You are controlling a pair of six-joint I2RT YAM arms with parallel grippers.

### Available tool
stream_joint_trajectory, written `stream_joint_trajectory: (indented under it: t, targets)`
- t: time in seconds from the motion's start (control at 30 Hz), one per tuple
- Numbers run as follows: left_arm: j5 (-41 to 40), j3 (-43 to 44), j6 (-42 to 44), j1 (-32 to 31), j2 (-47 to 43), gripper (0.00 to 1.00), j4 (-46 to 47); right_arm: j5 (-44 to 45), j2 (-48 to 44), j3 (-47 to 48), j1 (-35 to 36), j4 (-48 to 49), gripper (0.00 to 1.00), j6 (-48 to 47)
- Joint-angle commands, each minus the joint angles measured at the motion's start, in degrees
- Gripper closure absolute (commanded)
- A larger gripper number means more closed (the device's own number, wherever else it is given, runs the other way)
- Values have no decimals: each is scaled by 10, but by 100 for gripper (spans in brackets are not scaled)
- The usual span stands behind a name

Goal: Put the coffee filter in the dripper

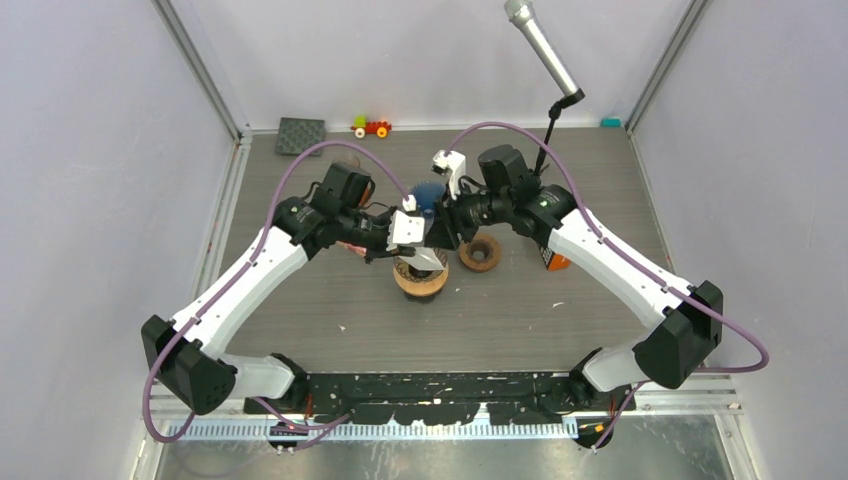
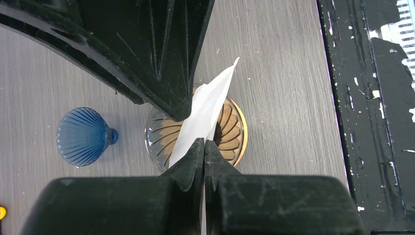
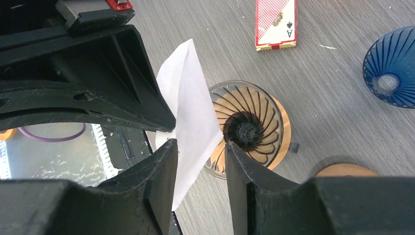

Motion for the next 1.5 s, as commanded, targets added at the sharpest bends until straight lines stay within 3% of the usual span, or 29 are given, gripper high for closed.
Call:
stream_joint_trajectory:
  t: [0.0,0.63,1.47]
  targets:
    - [0,-3,7,-3,-13,100,20,3,-28,13,2,23,54,-4]
    - [-8,-6,11,-5,-13,100,22,-2,-16,26,3,17,52,7]
    - [3,-22,-8,-6,-30,100,49,21,28,6,15,28,58,0]
